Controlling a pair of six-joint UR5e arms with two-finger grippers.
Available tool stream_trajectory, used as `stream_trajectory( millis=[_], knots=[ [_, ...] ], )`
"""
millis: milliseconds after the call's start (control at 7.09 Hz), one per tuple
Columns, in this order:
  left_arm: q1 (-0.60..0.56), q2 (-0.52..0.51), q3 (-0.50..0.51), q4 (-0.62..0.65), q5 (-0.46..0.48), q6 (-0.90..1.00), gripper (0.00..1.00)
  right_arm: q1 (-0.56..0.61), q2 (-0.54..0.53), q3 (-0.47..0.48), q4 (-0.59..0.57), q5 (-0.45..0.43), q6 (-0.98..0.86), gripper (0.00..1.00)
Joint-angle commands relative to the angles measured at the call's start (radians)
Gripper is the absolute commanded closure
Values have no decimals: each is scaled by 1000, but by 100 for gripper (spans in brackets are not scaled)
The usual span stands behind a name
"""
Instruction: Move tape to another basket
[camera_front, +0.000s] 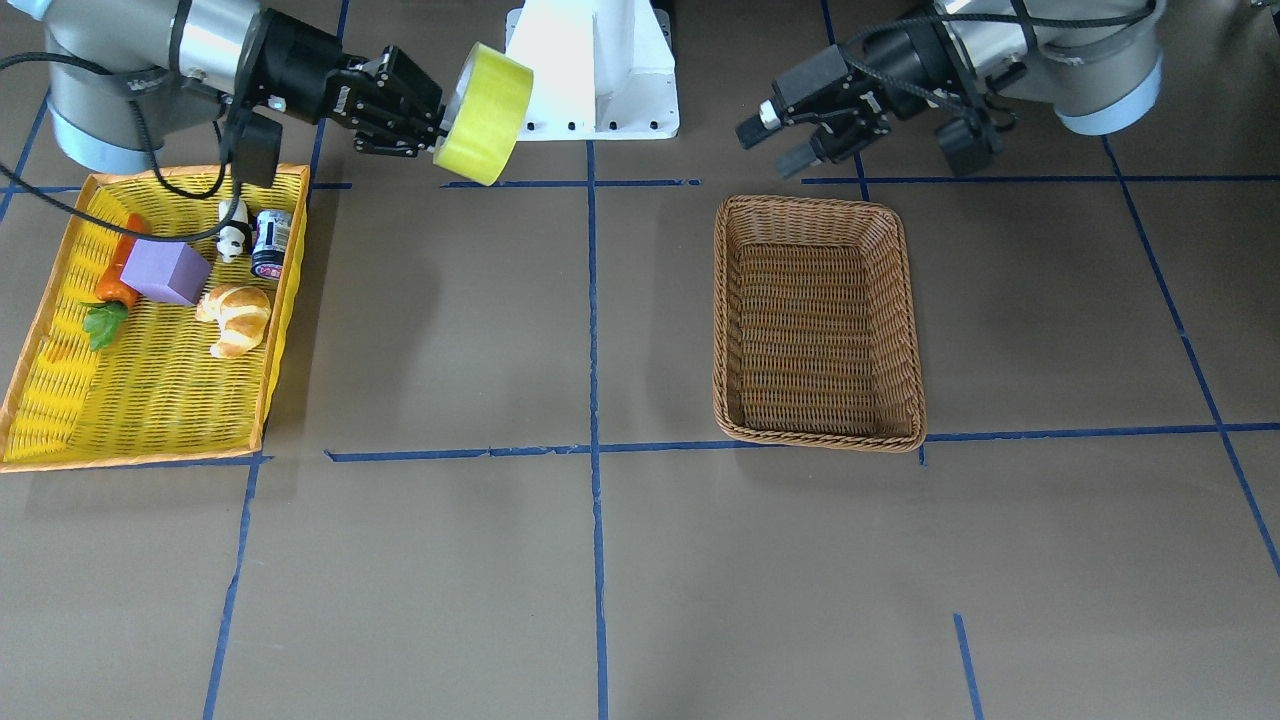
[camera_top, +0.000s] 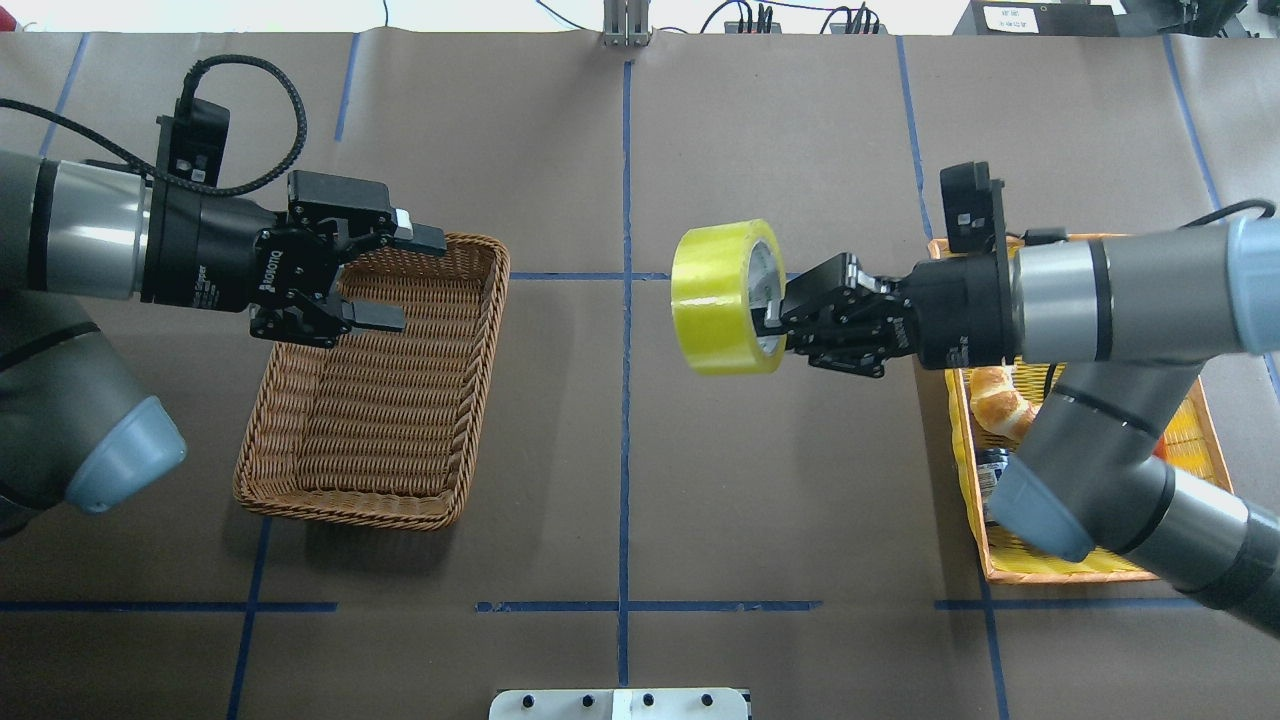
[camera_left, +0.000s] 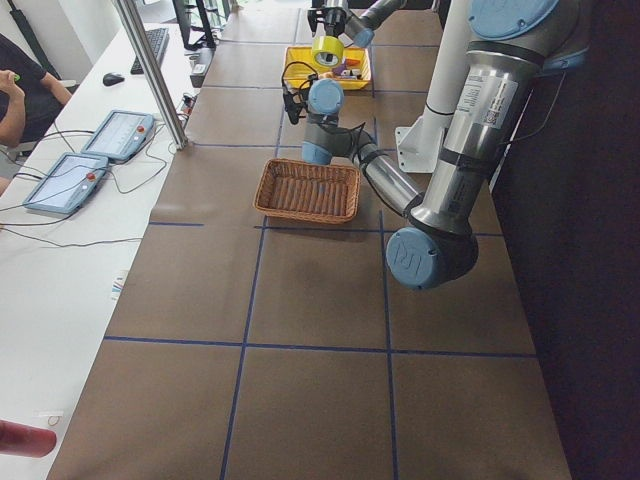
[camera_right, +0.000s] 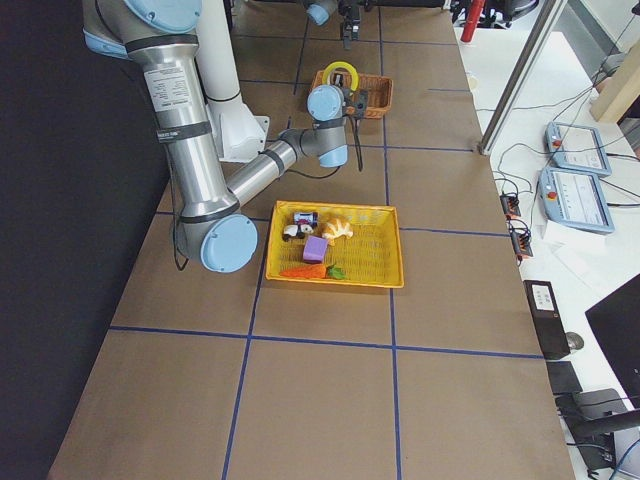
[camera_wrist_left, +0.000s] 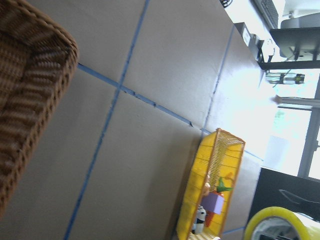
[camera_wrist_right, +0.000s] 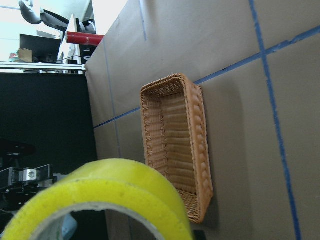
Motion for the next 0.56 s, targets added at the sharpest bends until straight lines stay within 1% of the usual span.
stream_trajectory(
  millis=[0, 141, 282, 423],
  knots=[
    [48, -3, 15, -217, 97, -213, 0, -154, -1, -4, 154, -182, 24, 98],
    [80, -5, 15, -302, 169, -306, 0, -194, 0, -4, 183, -205, 24, 98],
    [130, -14, 17, -378, 253, -358, 0, -210, 2, -4, 186, -205, 24, 98],
    [176, -31, 15, -394, 277, -369, 0, -219, 6, -4, 186, -205, 23, 98]
  ],
)
